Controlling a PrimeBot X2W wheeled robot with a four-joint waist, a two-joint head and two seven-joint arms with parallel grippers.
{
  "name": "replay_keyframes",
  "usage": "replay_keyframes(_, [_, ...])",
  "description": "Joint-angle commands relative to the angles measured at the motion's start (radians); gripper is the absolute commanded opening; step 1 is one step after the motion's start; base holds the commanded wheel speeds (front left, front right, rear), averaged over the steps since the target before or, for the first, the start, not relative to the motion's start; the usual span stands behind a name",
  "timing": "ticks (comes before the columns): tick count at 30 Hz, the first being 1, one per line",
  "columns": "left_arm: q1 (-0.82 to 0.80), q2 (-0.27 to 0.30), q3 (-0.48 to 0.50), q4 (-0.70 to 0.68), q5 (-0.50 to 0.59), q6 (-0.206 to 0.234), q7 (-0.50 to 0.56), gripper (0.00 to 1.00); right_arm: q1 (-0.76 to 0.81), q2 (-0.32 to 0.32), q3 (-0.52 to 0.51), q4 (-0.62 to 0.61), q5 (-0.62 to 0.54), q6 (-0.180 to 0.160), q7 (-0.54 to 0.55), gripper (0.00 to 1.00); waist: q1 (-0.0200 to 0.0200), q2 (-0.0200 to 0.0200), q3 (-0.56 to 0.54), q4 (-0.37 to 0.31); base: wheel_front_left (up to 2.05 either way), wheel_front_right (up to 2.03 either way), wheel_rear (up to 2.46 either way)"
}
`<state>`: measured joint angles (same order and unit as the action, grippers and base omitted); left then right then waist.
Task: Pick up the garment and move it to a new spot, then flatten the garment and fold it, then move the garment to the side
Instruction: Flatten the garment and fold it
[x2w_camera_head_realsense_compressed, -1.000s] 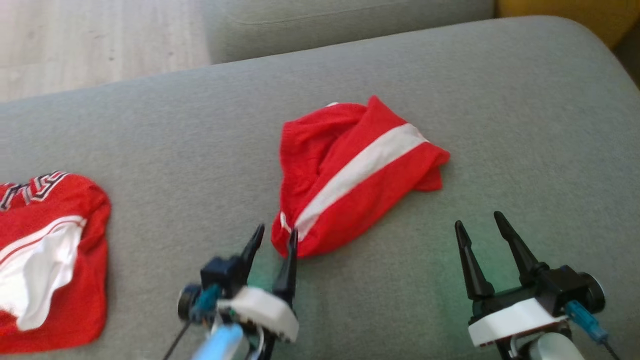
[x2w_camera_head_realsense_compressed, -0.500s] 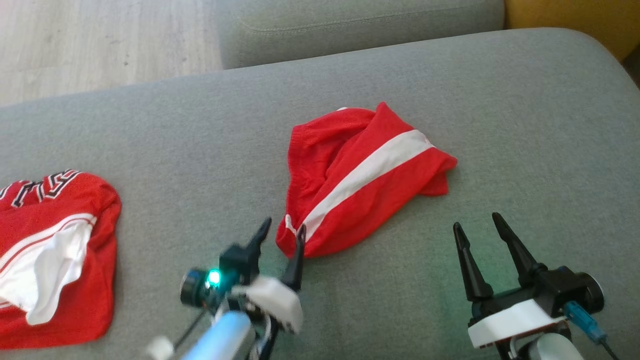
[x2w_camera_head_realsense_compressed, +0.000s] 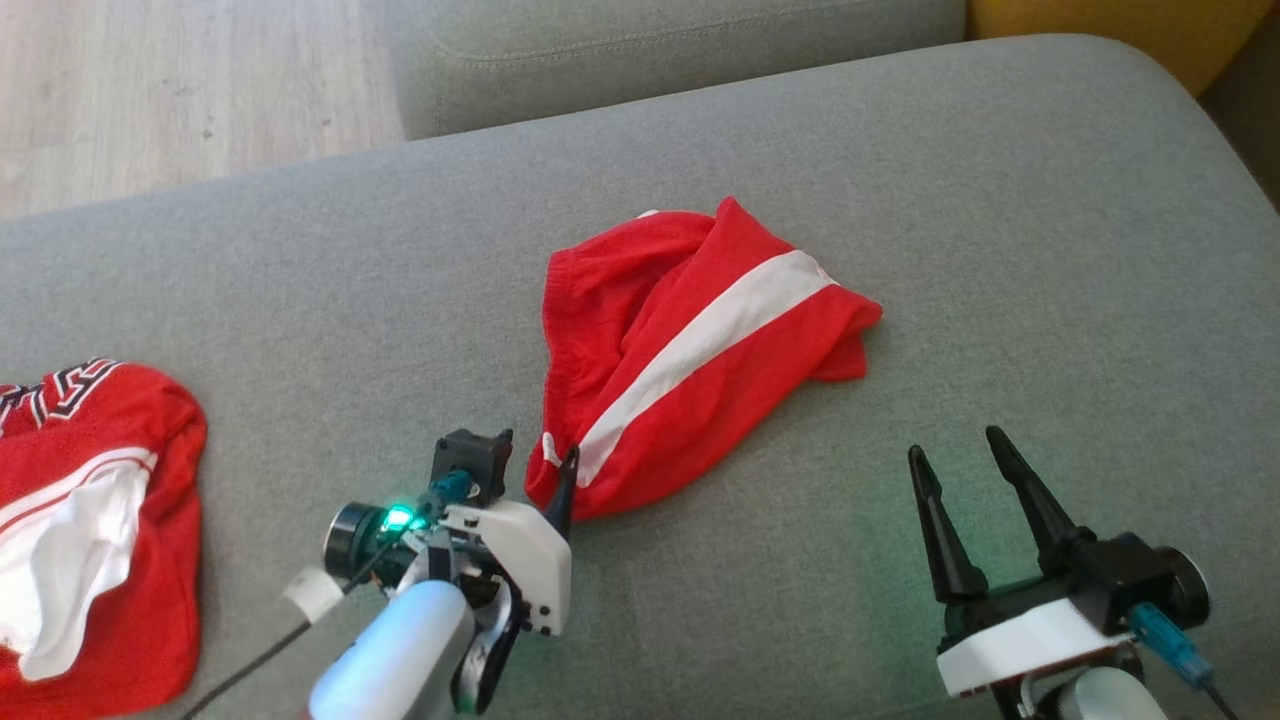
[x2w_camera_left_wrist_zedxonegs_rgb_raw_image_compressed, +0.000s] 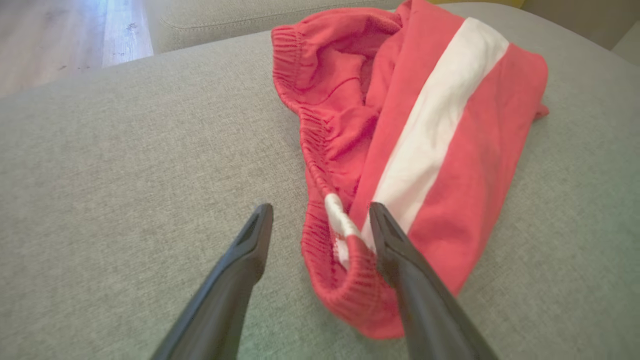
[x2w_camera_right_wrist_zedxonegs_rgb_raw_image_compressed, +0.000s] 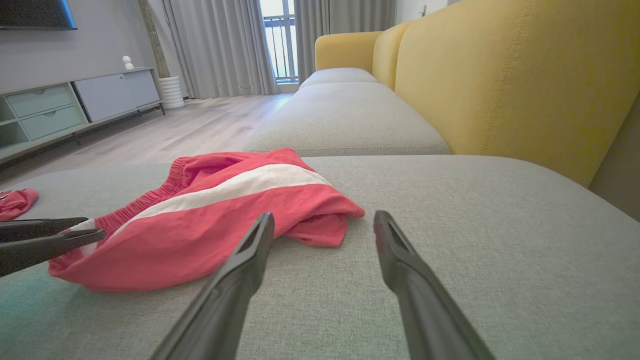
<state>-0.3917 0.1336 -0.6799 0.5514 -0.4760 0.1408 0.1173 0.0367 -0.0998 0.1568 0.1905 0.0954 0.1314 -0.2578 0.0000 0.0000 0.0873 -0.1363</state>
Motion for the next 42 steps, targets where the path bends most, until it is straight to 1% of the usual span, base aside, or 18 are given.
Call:
replay_keyframes(1, [-0.021, 0.035, 0.025, -0.062, -0.006, -0.004, 0.029, 1.0, -0.004, 0.002, 0.016, -0.034, -0.003, -0.001, -0.004, 1.0, 0.0, 0.0, 0.005, -0.001, 0.0, 0.0, 0.0])
replay_keyframes(4, [-0.014, 0.062, 0.025, -0.12, -0.026, -0.015, 0.09, 1.0, -0.003, 0.004, 0.013, -0.033, -0.004, -0.001, -0.004, 1.0, 0.0, 0.0, 0.011, 0.002, 0.0, 0.0, 0.0])
replay_keyframes(10, [-0.018, 0.125, 0.017, -0.249, -0.08, -0.067, 0.249, 1.0, -0.003, 0.007, 0.014, -0.033, -0.005, -0.001, -0.004, 1.0, 0.0, 0.0, 0.02, 0.006, 0.0, 0.0, 0.0])
replay_keyframes(13, [-0.029, 0.158, 0.016, -0.303, -0.101, -0.085, 0.321, 1.0, -0.006, 0.008, 0.016, -0.033, -0.005, -0.001, -0.004, 1.0, 0.0, 0.0, 0.028, 0.004, 0.0, 0.0, 0.0])
replay_keyframes(15, [-0.035, 0.177, 0.019, -0.33, -0.113, -0.089, 0.358, 1.0, -0.01, 0.009, 0.019, -0.032, -0.005, -0.001, -0.004, 1.0, 0.0, 0.0, 0.034, 0.0, 0.0, 0.0, 0.0])
replay_keyframes(17, [-0.039, 0.188, 0.025, -0.351, -0.123, -0.087, 0.383, 0.96, -0.014, 0.01, 0.02, -0.032, -0.003, -0.001, -0.004, 1.0, 0.0, 0.0, 0.042, -0.005, 0.0, 0.0, 0.0])
replay_keyframes(18, [-0.041, 0.192, 0.027, -0.359, -0.126, -0.084, 0.391, 0.96, -0.016, 0.012, 0.02, -0.033, -0.002, -0.001, -0.004, 1.0, 0.0, 0.0, 0.047, -0.007, 0.0, 0.0, 0.0])
replay_keyframes(21, [-0.044, 0.199, 0.029, -0.372, -0.125, -0.078, 0.401, 0.94, -0.021, 0.014, 0.021, -0.033, -0.002, -0.001, -0.004, 1.0, 0.0, 0.0, 0.058, -0.011, 0.0, 0.0, 0.0])
replay_keyframes(24, [-0.048, 0.203, 0.029, -0.381, -0.123, -0.07, 0.407, 0.89, -0.026, 0.019, 0.021, -0.035, -0.001, -0.001, -0.004, 1.0, 0.0, 0.0, 0.073, -0.016, 0.0, 0.0, 0.0])
replay_keyframes(25, [-0.049, 0.204, 0.029, -0.383, -0.121, -0.067, 0.407, 0.83, -0.028, 0.02, 0.021, -0.035, -0.001, -0.001, -0.004, 1.0, 0.0, 0.0, 0.077, -0.017, 0.0, 0.0, 0.0])
replay_keyframes(26, [-0.049, 0.204, 0.028, -0.385, -0.119, -0.064, 0.407, 0.71, -0.029, 0.022, 0.021, -0.035, -0.001, -0.001, -0.004, 1.0, 0.0, 0.0, 0.08, -0.017, 0.0, 0.0, 0.0])
replay_keyframes(27, [-0.05, 0.204, 0.029, -0.386, -0.118, -0.061, 0.404, 0.56, -0.03, 0.023, 0.021, -0.034, 0.0, -0.001, -0.004, 1.0, 0.0, 0.0, 0.084, -0.018, 0.0, 0.0, 0.0])
replay_keyframes(28, [-0.05, 0.204, 0.029, -0.388, -0.117, -0.059, 0.402, 0.46, -0.031, 0.023, 0.02, -0.034, 0.0, -0.001, -0.004, 1.0, 0.0, 0.0, 0.086, -0.018, 0.0, 0.0, 0.0])
replay_keyframes(30, [-0.052, 0.203, 0.031, -0.391, -0.114, -0.054, 0.393, 0.33, -0.033, 0.025, 0.02, -0.033, 0.0, -0.001, -0.004, 1.0, 0.0, 0.0, 0.091, -0.018, 0.0, 0.0, 0.0])
replay_keyframes(31, [-0.052, 0.202, 0.032, -0.393, -0.114, -0.052, 0.387, 0.05, -0.035, 0.026, 0.02, -0.031, 0.0, -0.001, -0.004, 1.0, 0.0, 0.0, 0.093, -0.018, 0.0, 0.0, 0.0])
replay_keyframes(32, [-0.052, 0.201, 0.033, -0.395, -0.115, -0.052, 0.383, 0.0, -0.036, 0.026, 0.02, -0.03, -0.001, -0.001, -0.004, 1.0, 0.0, 0.0, 0.093, -0.018, 0.0, 0.0, 0.0])
replay_keyframes(38, [-0.05, 0.193, 0.046, -0.424, -0.129, -0.058, 0.342, 0.0, -0.036, 0.026, 0.021, -0.022, -0.002, -0.001, -0.004, 1.0, 0.0, 0.0, 0.079, -0.014, 0.0, 0.0, 0.0])
replay_keyframes(42, [-0.078, 0.165, 0.076, -0.47, -0.156, -0.075, 0.286, 0.0, -0.037, 0.026, 0.023, -0.019, -0.002, -0.001, -0.004, 1.0, 0.0, 0.0, 0.062, -0.017, 0.0, 0.0, 0.0])
